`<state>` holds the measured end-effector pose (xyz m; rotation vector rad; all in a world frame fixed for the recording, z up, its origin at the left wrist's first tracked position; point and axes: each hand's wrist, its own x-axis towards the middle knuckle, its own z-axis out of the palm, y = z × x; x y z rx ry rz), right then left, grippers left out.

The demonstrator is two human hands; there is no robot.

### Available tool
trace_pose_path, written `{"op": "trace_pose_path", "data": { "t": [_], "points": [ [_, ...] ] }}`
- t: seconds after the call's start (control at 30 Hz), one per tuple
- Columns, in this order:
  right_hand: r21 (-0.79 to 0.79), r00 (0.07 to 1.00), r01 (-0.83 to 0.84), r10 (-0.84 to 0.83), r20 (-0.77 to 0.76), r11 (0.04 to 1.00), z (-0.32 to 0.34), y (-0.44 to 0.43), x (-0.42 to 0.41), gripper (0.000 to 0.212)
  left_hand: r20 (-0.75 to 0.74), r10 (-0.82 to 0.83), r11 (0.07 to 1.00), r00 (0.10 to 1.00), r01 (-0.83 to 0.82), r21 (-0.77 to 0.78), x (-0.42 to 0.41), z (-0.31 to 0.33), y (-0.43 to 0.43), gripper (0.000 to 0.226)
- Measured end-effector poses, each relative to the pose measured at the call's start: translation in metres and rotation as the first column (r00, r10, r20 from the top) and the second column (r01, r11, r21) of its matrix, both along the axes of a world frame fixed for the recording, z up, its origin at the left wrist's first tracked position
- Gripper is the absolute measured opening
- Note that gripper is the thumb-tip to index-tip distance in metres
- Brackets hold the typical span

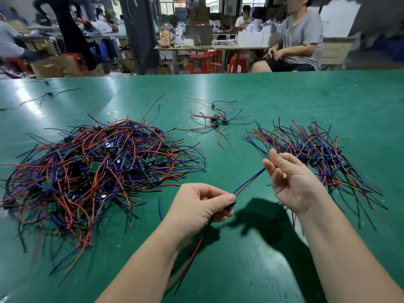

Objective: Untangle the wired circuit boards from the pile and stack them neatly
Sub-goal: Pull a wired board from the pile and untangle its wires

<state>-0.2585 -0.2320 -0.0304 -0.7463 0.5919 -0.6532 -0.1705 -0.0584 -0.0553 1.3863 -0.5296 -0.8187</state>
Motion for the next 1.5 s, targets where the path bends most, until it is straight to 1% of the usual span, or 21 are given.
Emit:
{"op": "trace_pose_path", "data": {
  "t": [0.23, 0.37, 0.53, 0.7, 0.73, 0.8, 0.83, 0.87, 0.9, 0.93, 1.0, 1.07, 1.1, 1.13, 1.17, 1.2, 1.3, 1.33, 1.4, 1.47, 1.5],
  "points": [
    [0.112, 0.998, -0.055, 0.058, -0.023, 0.992, -0.001, -0.003, -0.002, 0.03, 0.007, 0.019, 1.0, 1.0, -0.019, -0.003, 0.001, -0.001, -0.001, 0.01],
    [0.153, 0.996, -0.083, 0.081, 0.023, 0.985, -0.002, -0.004, -0.003, 0.029, 0.049, 0.047, 0.998, 0.998, -0.048, 0.036, 0.001, -0.004, -0.001, 0.006],
    [0.15, 0.999, -0.029, 0.024, 0.036, 0.988, -0.001, -0.007, -0.006, 0.019, 0.065, 0.066, 0.995, 0.996, -0.071, 0.07, 0.003, -0.005, 0.0, 0.007],
    [0.209, 0.998, 0.012, -0.024, 0.056, 0.978, -0.005, -0.01, -0.005, 0.018, 0.029, -0.003, 0.998, 1.0, 0.001, 0.067, 0.001, -0.005, 0.001, 0.009],
    [0.176, 0.998, 0.028, -0.037, 0.051, 0.984, -0.007, -0.008, -0.002, 0.017, 0.005, -0.015, 0.998, 1.0, 0.015, 0.065, 0.0, -0.004, 0.001, 0.011],
    [0.047, 0.997, 0.08, -0.08, 0.007, 0.996, -0.011, -0.003, 0.005, 0.009, -0.057, 0.007, 0.999, 0.998, -0.004, 0.053, 0.0, -0.002, 0.0, 0.01],
    [-0.021, 0.993, 0.114, -0.115, -0.029, 0.993, -0.014, 0.002, 0.008, 0.013, -0.104, 0.047, 0.998, 0.993, -0.044, 0.037, 0.0, -0.001, -0.001, 0.009],
    [-0.09, 0.985, 0.14, -0.148, -0.09, 0.986, -0.016, 0.007, 0.01, 0.023, -0.163, 0.106, 0.994, 0.981, -0.106, 0.013, 0.001, -0.001, -0.002, 0.011],
    [-0.176, 0.973, 0.146, -0.173, -0.154, 0.974, -0.019, 0.013, 0.011, 0.028, -0.231, 0.173, 0.983, 0.957, -0.181, -0.011, 0.003, -0.001, -0.004, 0.012],
    [-0.285, 0.963, 0.108, -0.171, -0.207, 0.952, -0.021, 0.021, 0.013, 0.028, -0.291, 0.234, 0.966, 0.927, -0.255, -0.033, 0.005, -0.003, -0.005, 0.011],
    [-0.505, 0.961, -0.078, -0.071, -0.268, 0.86, -0.027, 0.043, 0.016, 0.017, -0.365, 0.307, 0.934, 0.879, -0.352, -0.063, 0.006, -0.006, -0.007, 0.009],
    [-0.683, 0.937, -0.259, 0.005, -0.35, 0.683, -0.031, 0.063, 0.019, 0.015, -0.369, 0.318, 0.924, 0.873, -0.372, -0.084, 0.003, -0.009, -0.008, 0.011],
    [-0.751, 0.923, -0.301, -0.016, -0.384, 0.588, -0.032, 0.069, 0.02, 0.017, -0.363, 0.302, 0.929, 0.881, -0.358, -0.097, 0.002, -0.009, -0.008, 0.013],
    [-0.796, 0.92, -0.305, -0.055, -0.389, 0.522, -0.032, 0.072, 0.021, 0.017, -0.357, 0.271, 0.938, 0.894, -0.329, -0.111, 0.001, -0.009, -0.008, 0.017],
    [-0.816, 0.921, -0.289, -0.087, -0.38, 0.501, -0.03, 0.071, 0.021, 0.016, -0.347, 0.23, 0.951, 0.909, -0.286, -0.118, 0.001, -0.008, -0.007, 0.023],
    [-0.813, 0.923, -0.271, -0.101, -0.371, 0.515, -0.026, 0.068, 0.019, 0.016, -0.328, 0.186, 0.966, 0.926, -0.233, -0.111, 0.002, -0.007, -0.006, 0.029],
    [-0.722, 0.959, -0.181, -0.042, -0.279, 0.668, -0.008, 0.049, 0.011, 0.019, -0.248, 0.092, 0.994, 0.964, -0.101, -0.027, 0.004, -0.005, -0.003, 0.035],
    [-0.713, 0.969, -0.13, -0.066, -0.24, 0.689, 0.001, 0.039, 0.007, 0.02, -0.215, 0.085, 0.996, 0.973, -0.088, -0.002, 0.004, -0.004, -0.003, 0.034],
    [-0.751, 0.958, -0.002, -0.214, -0.191, 0.66, 0.019, 0.008, -0.002, 0.019, -0.13, 0.122, 0.992, 0.984, -0.118, 0.041, 0.004, -0.003, -0.003, 0.03],
    [-0.797, 0.901, 0.1, -0.394, -0.182, 0.595, 0.033, -0.028, -0.012, 0.019, -0.013, 0.205, 0.975, 0.979, -0.203, 0.093, 0.006, -0.002, -0.004, 0.025],
    [-0.823, 0.858, 0.122, -0.477, -0.194, 0.554, 0.035, -0.044, -0.016, 0.02, 0.062, 0.249, 0.96, 0.967, -0.255, 0.117, 0.008, -0.002, -0.003, 0.022]
  ]
}}
